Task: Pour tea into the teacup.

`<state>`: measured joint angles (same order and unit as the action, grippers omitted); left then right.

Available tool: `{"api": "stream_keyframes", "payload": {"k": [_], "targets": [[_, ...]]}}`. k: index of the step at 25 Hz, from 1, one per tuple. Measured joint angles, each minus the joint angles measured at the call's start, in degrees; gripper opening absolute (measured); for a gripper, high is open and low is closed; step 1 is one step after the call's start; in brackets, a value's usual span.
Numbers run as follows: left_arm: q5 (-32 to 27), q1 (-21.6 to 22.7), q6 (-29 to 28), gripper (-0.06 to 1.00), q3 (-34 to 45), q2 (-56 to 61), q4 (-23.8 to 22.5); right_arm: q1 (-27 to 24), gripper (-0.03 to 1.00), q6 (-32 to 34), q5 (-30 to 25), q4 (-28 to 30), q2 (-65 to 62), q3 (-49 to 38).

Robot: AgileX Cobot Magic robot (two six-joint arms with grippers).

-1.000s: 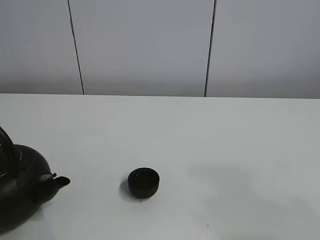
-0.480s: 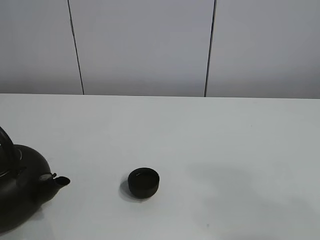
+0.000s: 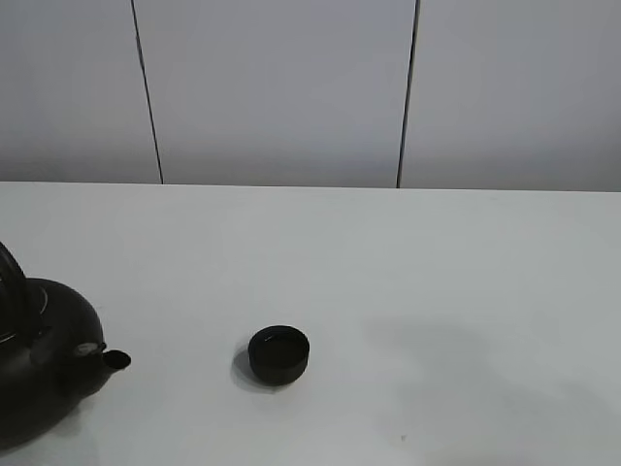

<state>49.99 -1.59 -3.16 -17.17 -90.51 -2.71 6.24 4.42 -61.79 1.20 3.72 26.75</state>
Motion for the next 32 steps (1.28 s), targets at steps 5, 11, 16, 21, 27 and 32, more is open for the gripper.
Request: {"api": "stream_keyframes", "payload": {"k": [5, 11, 16, 21, 27, 32], "targets": [[-9.99, 0.12, -3.86, 0.28, -7.13, -0.04, -5.11, 0.00, 0.61, 0.00, 0.00, 0.00, 0.00, 0.00], [-22.85, 0.12, -9.64, 0.28, -14.09, 4.20, -10.98, 0.00, 0.61, 0.00, -0.07, 0.00, 0.00, 0.00], [-41.72, -0.55, -21.05, 0.28, -22.74, 10.85, -18.53, 0.00, 0.61, 0.00, -0.07, 0.00, 0.00, 0.00], [-60.85, -2.49, -24.92, 0.28, -30.71, 16.29, -17.21, 0.00, 0.61, 0.00, -0.07, 0.00, 0.00, 0.00], [-68.91, 0.45, -12.90, 0.28, -32.33, 22.03, -4.63, 0.00, 0.61, 0.00, -0.07, 0.00, 0.00, 0.00], [-75.51, 10.37, 3.16, 0.28, -32.33, 25.94, 5.84, 0.00, 0.61, 0.00, -0.07, 0.00, 0.00, 0.00]]}}
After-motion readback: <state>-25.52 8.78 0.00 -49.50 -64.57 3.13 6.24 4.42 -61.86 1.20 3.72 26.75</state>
